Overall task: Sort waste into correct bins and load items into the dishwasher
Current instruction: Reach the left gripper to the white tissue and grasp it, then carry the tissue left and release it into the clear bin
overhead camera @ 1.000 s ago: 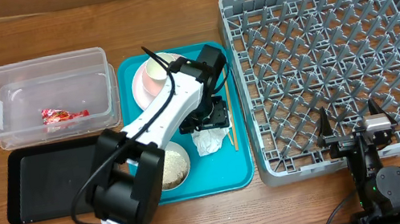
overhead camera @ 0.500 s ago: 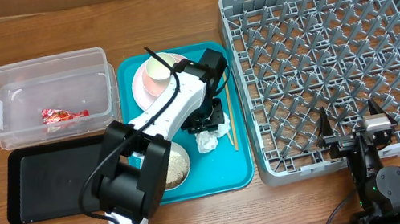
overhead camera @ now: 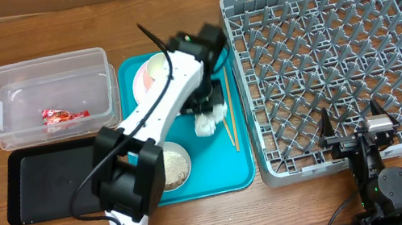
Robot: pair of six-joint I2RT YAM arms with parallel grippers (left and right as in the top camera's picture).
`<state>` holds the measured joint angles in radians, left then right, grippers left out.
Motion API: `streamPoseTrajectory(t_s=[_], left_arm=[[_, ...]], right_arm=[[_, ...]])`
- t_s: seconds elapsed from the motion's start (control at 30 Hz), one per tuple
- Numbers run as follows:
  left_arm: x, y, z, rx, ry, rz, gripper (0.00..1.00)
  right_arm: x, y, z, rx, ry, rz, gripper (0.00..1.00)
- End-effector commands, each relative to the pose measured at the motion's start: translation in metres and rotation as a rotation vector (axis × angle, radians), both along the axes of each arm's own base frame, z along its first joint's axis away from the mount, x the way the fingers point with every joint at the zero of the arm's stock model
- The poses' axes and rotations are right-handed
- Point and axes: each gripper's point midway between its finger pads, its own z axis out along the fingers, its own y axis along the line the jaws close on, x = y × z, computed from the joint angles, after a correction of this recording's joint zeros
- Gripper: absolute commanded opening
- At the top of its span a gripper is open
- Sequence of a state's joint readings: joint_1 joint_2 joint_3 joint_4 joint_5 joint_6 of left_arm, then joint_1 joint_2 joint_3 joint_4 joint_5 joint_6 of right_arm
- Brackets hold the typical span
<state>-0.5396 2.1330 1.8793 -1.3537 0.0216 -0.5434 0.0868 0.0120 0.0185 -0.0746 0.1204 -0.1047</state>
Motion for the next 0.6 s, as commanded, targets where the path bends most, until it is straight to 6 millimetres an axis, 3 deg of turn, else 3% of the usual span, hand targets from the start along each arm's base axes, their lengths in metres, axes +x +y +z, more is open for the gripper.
streamPoseTrajectory(t_s=[0.0, 0.2, 0.3, 0.37, 0.57], left_arm=[[0.035, 0.011, 0.049, -0.039, -0.121, 0.026, 0.04], [0.063, 0.061, 0.085, -0.046, -0.183, 0.155, 0.04], [0.074, 0.096, 0.087, -0.038, -0.184, 0.24, 0.04], [0.081, 0.141, 0.084, -0.023, -0.171, 0.344, 0.04], [0.079, 0.213, 0.083, 0.001, -0.144, 0.511, 0.04]], right_arm=[[0.0, 0.0, -0.003, -0.001, 0.002, -0.001, 1.0], [0.0, 0.0, -0.003, -0.001, 0.001, -0.001, 1.0], [0.0, 0.0, -0.003, -0.001, 0.002, -0.001, 1.0], [0.0, 0.0, -0.003, -0.001, 0.002, -0.001, 1.0], [0.0, 0.0, -0.003, -0.001, 0.002, -0.001, 1.0]])
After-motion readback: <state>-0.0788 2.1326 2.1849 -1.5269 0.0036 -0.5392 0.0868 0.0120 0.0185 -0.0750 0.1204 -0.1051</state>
